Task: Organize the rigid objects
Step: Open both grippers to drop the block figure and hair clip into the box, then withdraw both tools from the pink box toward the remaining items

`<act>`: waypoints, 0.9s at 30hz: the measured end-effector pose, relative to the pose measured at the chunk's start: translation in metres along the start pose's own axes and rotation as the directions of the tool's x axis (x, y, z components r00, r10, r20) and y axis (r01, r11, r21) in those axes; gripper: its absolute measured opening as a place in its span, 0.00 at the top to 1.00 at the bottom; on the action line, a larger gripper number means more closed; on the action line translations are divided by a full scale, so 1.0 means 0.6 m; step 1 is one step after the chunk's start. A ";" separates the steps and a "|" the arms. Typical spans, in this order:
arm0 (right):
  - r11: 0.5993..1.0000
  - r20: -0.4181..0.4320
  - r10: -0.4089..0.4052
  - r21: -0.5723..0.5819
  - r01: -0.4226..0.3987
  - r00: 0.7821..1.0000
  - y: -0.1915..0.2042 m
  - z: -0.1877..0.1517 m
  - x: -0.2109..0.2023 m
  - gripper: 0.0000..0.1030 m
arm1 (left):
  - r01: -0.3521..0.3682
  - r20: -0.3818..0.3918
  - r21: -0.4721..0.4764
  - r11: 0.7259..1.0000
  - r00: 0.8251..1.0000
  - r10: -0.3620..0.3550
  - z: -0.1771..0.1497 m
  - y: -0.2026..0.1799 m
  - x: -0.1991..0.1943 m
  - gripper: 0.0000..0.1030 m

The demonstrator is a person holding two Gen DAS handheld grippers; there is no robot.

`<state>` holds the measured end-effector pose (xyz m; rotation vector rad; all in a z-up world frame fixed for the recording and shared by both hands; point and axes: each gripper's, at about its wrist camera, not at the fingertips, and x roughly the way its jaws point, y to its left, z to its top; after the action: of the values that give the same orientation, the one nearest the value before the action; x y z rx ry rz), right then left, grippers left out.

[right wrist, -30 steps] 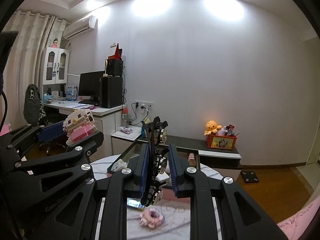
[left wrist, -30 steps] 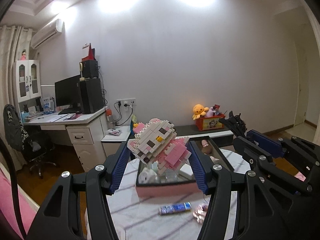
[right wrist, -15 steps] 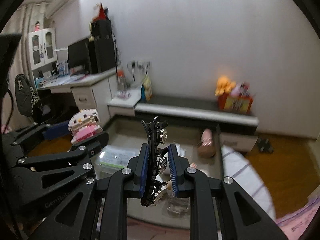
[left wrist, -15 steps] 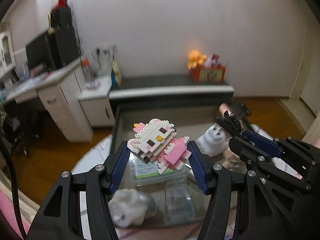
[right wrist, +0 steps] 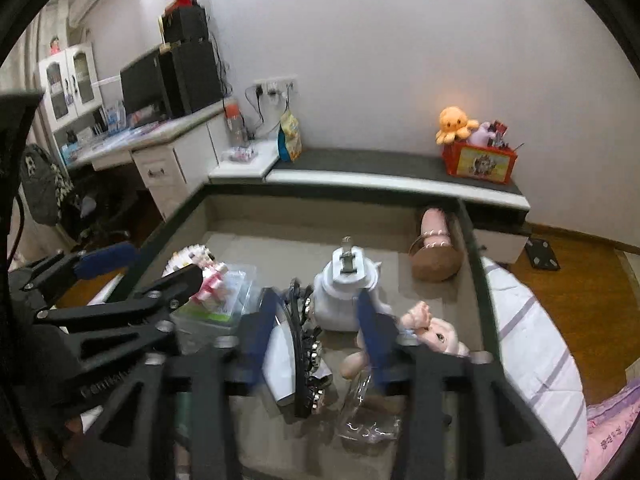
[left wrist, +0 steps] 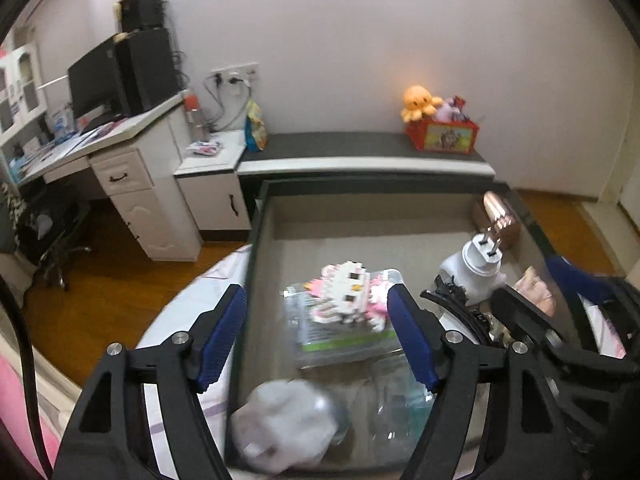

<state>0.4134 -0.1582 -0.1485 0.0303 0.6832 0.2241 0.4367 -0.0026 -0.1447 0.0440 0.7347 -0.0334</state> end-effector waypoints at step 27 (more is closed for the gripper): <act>0.994 0.425 -0.063 -0.050 0.093 0.903 0.086 -0.142 -0.483 0.00 | -0.058 0.469 0.005 0.998 0.882 0.048 -0.211 -0.001 -0.532 0.01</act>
<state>0.1317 -0.1744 -0.0287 -0.0154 0.2407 0.1564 0.1155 0.0083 -0.0245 0.0712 0.2448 0.0021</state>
